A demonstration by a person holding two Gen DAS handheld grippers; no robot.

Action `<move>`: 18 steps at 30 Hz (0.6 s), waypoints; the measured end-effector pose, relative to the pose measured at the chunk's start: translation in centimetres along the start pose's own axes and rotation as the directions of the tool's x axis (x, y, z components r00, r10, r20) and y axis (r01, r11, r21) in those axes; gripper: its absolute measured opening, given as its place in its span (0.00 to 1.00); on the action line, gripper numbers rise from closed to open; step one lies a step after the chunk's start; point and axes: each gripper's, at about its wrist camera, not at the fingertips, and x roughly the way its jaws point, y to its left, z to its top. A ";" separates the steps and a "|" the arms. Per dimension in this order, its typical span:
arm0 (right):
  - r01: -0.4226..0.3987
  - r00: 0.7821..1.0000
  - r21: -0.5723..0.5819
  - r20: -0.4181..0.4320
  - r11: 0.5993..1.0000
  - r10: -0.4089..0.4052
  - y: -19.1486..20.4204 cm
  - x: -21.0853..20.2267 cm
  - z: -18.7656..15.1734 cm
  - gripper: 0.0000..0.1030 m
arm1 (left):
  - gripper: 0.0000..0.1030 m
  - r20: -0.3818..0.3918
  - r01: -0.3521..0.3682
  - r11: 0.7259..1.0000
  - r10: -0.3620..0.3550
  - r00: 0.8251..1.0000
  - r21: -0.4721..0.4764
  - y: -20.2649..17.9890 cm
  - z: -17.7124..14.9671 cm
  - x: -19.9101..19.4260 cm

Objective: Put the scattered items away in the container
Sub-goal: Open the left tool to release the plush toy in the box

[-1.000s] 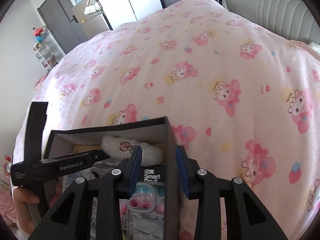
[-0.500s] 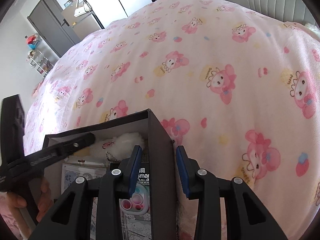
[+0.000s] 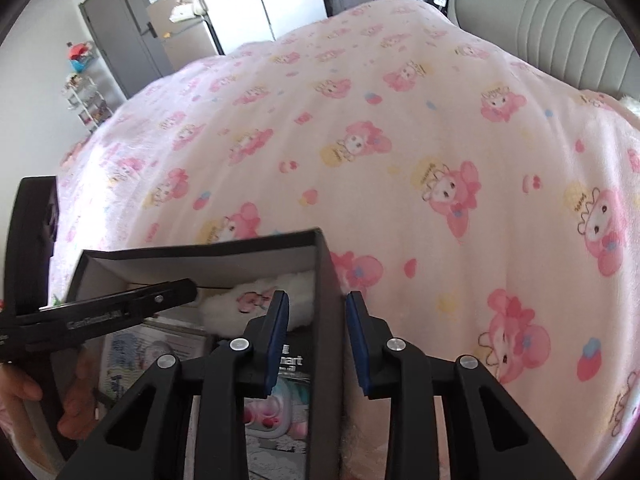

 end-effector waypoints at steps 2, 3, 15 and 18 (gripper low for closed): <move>0.006 1.000 0.010 -0.023 1.000 -0.006 -0.1 0.7 -0.1 0.25 | 0.36 -0.034 0.001 1.000 0.000 0.999 0.021 -0.7 -0.2 1.3; 0.000 0.999 0.012 -0.033 1.000 0.000 0.0 0.9 -0.1 0.25 | 0.36 -0.035 -0.016 0.999 0.018 0.999 0.038 -1.3 -0.3 1.6; 0.105 0.990 -0.068 0.102 0.992 -0.098 2.2 -2.3 -0.2 0.27 | 0.50 0.188 -0.052 0.988 0.024 0.982 0.147 -4.1 -2.0 -5.0; 0.115 0.980 -0.117 0.176 0.986 -0.093 3.9 -5.7 -0.5 0.39 | 0.58 0.269 -0.047 0.978 -0.010 0.963 0.204 -6.2 -3.7 -8.9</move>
